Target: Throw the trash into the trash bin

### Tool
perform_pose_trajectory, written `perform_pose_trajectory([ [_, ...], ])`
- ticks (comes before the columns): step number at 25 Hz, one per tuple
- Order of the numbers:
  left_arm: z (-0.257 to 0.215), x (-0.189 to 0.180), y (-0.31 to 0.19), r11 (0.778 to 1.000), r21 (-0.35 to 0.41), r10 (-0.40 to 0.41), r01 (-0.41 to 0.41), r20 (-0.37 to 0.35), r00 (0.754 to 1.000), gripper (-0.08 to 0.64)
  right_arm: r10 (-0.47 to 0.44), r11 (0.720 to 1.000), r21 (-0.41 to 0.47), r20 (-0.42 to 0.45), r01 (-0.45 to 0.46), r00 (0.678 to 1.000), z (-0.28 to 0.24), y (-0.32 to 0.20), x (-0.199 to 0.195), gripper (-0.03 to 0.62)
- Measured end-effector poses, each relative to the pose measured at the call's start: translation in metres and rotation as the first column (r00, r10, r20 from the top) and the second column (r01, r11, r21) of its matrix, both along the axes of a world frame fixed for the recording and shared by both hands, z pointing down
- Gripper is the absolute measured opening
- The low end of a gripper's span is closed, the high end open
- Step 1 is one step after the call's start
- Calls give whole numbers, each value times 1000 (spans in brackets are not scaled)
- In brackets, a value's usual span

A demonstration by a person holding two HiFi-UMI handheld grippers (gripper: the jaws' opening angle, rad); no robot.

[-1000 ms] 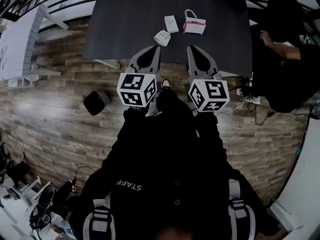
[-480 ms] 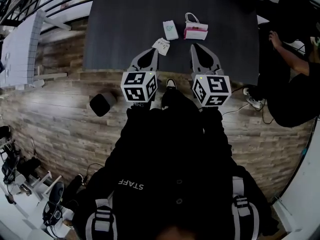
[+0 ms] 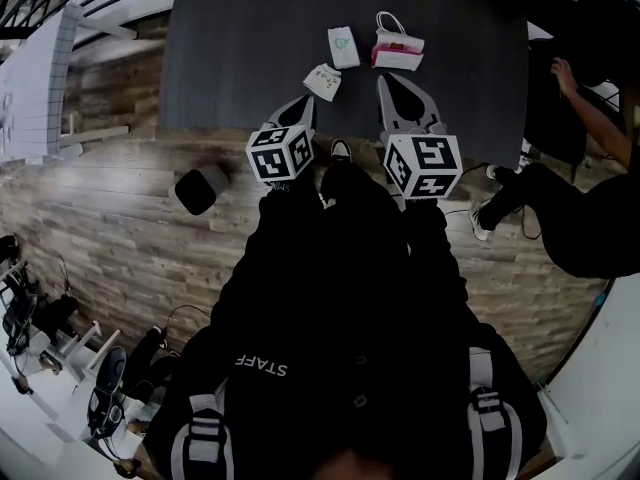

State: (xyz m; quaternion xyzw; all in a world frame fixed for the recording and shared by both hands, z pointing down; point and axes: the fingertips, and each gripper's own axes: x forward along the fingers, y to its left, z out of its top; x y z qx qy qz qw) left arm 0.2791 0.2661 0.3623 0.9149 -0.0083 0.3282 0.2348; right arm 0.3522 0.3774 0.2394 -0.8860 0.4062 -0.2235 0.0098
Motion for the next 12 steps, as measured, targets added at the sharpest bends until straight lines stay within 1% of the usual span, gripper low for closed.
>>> perform_pose_trajectory([
  [3,22,-4,-4,1000,-29,-1,2,43,999,0,-13,999,-33,25,14,1000,15,-12,-5,15],
  [5,37,-7,-3,998,-63,4,1,70,998,0,-19,998,-55,46,22,999,24,-18,-10,15],
  [9,74,-7,-5,989,-139,-40,56,117,992,0,-30,997,-74,81,36,996,39,-24,-14,15],
  [12,95,-3,-9,987,-141,-52,73,145,988,0,-33,995,-88,95,42,995,49,-27,-12,15],
])
